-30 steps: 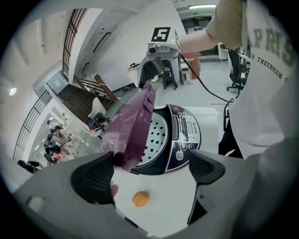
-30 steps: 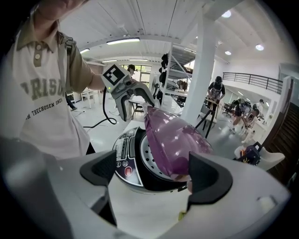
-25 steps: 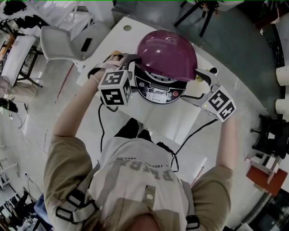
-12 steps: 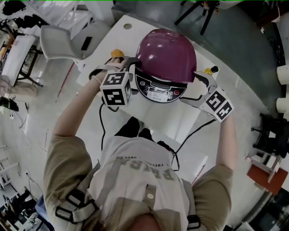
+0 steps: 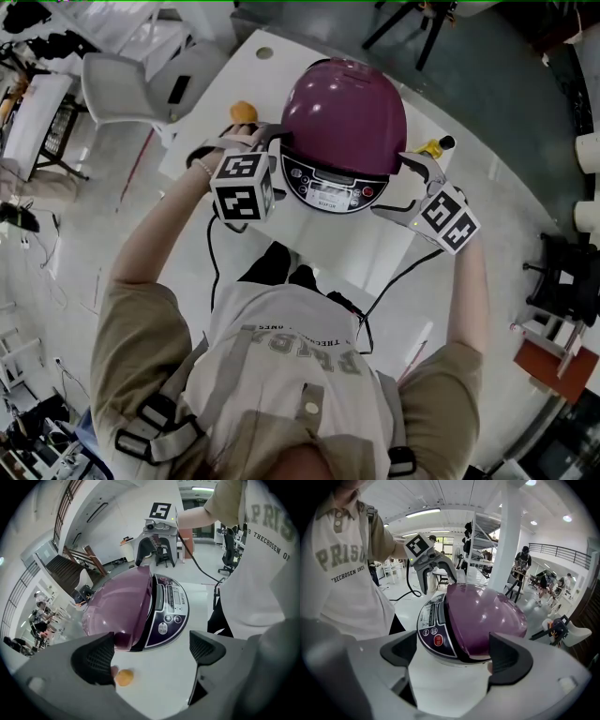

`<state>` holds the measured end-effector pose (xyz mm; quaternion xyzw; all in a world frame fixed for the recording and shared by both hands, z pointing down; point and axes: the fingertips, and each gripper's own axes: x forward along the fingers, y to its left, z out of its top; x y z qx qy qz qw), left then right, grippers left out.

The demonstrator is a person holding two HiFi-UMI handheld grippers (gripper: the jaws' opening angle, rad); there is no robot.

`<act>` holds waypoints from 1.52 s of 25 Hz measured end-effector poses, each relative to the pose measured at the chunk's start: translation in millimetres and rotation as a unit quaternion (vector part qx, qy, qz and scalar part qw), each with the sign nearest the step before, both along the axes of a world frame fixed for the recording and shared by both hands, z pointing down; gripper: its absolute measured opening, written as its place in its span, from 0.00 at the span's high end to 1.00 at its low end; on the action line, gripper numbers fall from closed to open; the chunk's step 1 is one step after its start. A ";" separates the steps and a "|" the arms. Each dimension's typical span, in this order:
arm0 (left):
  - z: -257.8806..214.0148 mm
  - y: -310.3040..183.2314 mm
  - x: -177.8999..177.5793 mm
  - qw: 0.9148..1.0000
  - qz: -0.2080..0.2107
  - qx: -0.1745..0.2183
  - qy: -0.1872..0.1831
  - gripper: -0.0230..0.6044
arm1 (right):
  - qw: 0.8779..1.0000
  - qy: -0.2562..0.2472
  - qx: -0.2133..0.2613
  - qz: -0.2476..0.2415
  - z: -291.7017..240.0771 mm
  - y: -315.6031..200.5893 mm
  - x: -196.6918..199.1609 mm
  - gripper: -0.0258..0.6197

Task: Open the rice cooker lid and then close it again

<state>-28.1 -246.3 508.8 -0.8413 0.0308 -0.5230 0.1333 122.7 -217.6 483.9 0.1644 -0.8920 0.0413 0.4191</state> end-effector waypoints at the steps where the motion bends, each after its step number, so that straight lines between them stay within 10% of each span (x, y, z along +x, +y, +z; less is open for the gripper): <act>1: 1.3 0.6 -0.2 1.000 0.001 -0.002 -0.001 0.14 | 1.000 0.001 -0.001 0.000 1.3 0.4 0.0 0.25; 38: 28.8 8.2 -2.5 0.998 0.028 -0.046 -0.028 0.14 | 0.998 0.021 -0.047 -0.021 30.0 5.1 3.3 0.25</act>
